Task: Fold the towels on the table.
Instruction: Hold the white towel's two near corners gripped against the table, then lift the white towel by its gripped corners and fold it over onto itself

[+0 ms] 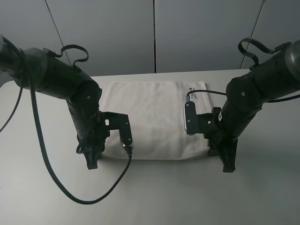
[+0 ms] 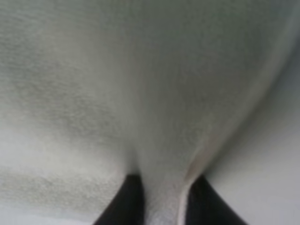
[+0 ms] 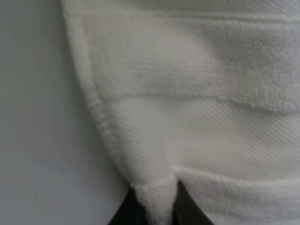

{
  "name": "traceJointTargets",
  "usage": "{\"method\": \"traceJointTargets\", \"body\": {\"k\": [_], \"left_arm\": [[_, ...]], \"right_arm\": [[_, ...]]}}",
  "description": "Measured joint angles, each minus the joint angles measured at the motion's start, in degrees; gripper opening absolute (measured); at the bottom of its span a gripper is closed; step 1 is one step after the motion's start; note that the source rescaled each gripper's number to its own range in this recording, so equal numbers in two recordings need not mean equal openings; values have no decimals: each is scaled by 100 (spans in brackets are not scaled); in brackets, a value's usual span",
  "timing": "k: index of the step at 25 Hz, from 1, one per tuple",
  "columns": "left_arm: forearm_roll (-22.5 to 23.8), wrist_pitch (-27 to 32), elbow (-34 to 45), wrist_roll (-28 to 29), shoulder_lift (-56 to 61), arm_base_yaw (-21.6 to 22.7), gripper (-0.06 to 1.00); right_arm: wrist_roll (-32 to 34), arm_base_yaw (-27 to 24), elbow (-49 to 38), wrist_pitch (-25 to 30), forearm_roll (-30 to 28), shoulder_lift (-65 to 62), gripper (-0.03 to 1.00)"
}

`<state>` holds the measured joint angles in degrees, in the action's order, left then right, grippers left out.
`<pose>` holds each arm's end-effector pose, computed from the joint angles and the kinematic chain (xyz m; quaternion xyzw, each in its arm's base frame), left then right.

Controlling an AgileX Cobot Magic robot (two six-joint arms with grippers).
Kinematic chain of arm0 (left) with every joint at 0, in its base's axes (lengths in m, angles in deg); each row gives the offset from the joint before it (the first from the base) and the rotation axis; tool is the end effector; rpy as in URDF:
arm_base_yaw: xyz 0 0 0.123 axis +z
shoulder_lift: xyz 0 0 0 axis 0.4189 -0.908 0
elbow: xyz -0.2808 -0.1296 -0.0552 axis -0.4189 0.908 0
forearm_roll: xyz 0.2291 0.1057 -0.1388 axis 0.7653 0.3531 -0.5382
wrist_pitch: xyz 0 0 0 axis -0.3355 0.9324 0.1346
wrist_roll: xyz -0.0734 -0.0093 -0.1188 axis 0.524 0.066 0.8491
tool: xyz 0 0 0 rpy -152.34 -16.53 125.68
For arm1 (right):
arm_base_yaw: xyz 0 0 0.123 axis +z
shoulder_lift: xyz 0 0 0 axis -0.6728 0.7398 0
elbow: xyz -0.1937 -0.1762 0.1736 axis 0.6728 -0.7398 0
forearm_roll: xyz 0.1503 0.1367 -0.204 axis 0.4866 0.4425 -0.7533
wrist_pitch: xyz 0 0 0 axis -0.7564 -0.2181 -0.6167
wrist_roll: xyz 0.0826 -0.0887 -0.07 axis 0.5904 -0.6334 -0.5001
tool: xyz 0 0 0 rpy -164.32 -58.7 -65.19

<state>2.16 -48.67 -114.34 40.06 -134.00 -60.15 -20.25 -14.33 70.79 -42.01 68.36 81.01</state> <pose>0.3062 -0.1961 0.0294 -0.6170 -0.7844 -0.0621 0.0128 0.2724 0.1430 0.0326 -0.6776 0.7338 -0.0170 0.0451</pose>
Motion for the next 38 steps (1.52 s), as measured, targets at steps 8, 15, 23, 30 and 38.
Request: {"method": "traceJointTargets", "body": {"k": [8,15,23,30,38], "left_arm": [[81,-11,-20,32,-19,0,1],[47,36,-20,46,28,0,0],[-417,432,77,46,254,0,0],[-779,1064,102,46,698,0,0],[-1232,1415,292,46,1116,0,0]], "right_arm": [[0,0,0,-27,47,0,0],[0,0,0,-27,72,0,0],[-33,0,-56,516,559,-303,0],[-302,103,-69,1474,1287,-943,0],[-113,589,-72,2119,1389,-1307,0]]}}
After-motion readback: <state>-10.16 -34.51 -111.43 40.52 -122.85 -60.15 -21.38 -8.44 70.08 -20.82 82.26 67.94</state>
